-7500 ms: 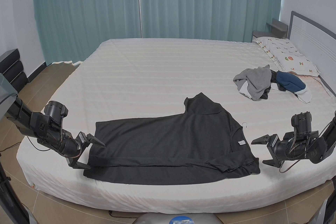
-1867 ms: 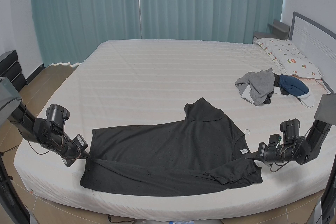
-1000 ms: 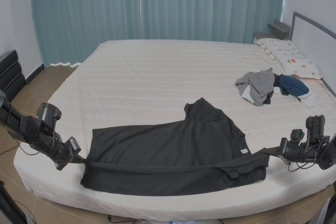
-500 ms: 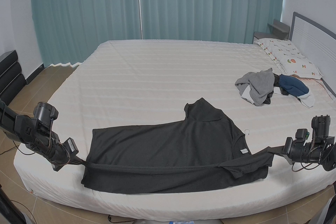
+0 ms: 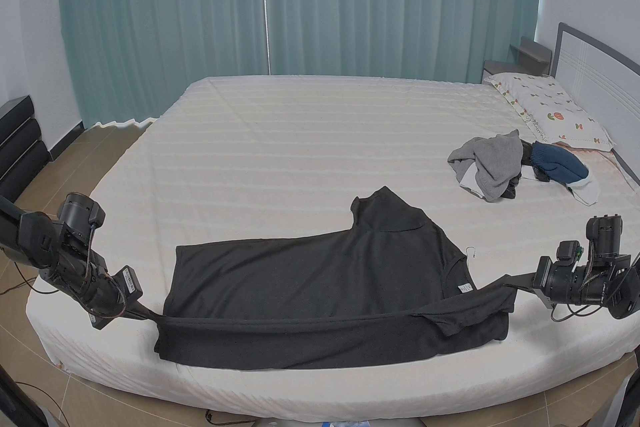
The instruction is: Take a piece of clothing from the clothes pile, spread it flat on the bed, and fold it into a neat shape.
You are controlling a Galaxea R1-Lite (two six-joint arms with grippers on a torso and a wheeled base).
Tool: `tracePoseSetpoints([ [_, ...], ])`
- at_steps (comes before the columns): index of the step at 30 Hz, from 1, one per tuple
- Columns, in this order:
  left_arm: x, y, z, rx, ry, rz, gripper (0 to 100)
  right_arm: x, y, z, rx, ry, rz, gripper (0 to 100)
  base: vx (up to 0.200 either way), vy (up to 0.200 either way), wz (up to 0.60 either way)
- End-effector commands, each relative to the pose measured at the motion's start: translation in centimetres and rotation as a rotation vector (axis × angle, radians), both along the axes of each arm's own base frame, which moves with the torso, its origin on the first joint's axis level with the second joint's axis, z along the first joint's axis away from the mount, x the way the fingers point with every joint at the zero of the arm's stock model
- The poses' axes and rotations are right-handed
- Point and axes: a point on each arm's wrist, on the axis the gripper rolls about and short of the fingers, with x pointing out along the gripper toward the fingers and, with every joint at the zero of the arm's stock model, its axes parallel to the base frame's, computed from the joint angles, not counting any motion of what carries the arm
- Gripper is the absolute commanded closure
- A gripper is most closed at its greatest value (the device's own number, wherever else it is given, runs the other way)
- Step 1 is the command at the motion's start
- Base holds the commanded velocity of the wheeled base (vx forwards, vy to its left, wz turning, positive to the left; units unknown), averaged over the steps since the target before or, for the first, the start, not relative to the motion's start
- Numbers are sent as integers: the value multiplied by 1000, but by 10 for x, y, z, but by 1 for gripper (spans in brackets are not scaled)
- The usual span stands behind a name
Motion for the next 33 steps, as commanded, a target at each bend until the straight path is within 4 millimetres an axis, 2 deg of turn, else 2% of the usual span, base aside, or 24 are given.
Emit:
tracePoseSetpoints([
  [1, -11, -1, 16, 8, -40, -14, 100, -2, 0, 0, 0, 3, 2, 100, 0, 0, 0],
  [9, -20, 0, 19, 11, -10, -19, 100, -7, 2, -2, -4, 13, 12, 100, 0, 0, 0],
  [20, -33, 1, 23, 19, 28, -45, 100, -26, 4, 2, 5, 11, 24, 100, 0, 0, 0],
  [26, -33, 0, 19, 15, 49, -51, 100, -30, 3, 7, 10, -6, 25, 100, 0, 0, 0],
  [33, -25, 0, 11, 11, 78, -52, 100, -28, 3, 3, 16, 13, 34, 100, 0, 0, 0],
])
